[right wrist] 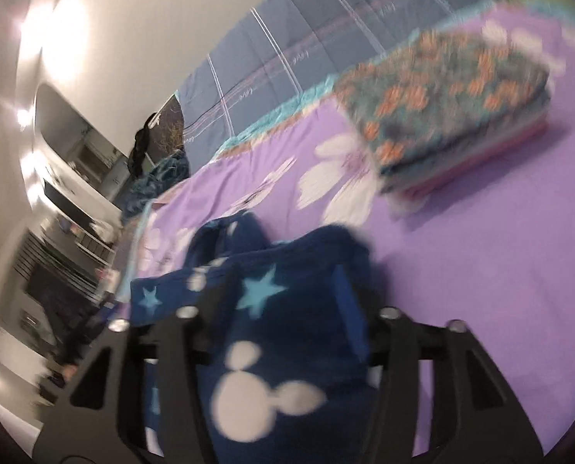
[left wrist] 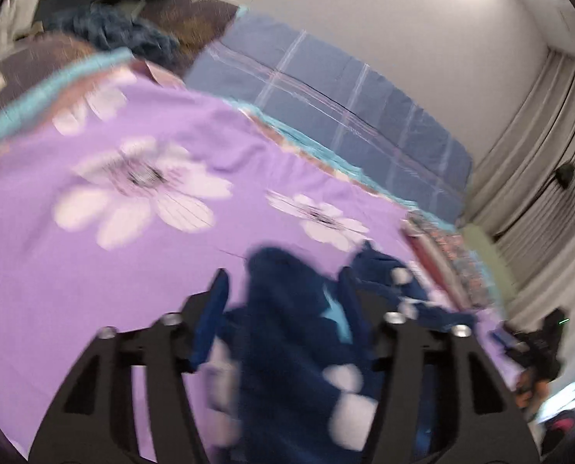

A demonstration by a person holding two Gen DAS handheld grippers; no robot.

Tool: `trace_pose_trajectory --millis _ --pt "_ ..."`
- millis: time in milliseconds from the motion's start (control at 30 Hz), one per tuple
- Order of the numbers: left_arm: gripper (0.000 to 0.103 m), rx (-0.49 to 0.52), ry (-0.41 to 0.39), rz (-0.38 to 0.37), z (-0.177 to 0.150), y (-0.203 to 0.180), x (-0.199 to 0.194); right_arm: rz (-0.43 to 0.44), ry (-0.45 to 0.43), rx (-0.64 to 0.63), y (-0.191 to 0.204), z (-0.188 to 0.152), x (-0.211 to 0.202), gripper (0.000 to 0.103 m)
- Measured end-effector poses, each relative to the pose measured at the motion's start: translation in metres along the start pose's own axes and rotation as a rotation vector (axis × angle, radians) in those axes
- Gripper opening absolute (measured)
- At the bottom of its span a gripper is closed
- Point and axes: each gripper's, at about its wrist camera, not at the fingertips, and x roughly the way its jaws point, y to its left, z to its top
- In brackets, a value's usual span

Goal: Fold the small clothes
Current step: 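Fold the legs up over the body with both grippers and release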

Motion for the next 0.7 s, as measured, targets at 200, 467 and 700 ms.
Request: trace_pose_trajectory --millis 200,467,700 --pt "0.066 -0.062 0.22 -0.063 0.001 0.022 0.055 -0.04 0.15 -0.025 -0.023 0.008 0.041 0.065" --pt "0.008 0.065 0.13 -0.135 0.011 -0.009 0.025 0.033 -0.015 -0.145 0.017 0.015 0.011 0.011" --pt "0.01 0.189 0.015 -0.019 0.04 -0.035 0.013 -0.051 -0.044 -0.182 0.025 0.042 0.035 0.016"
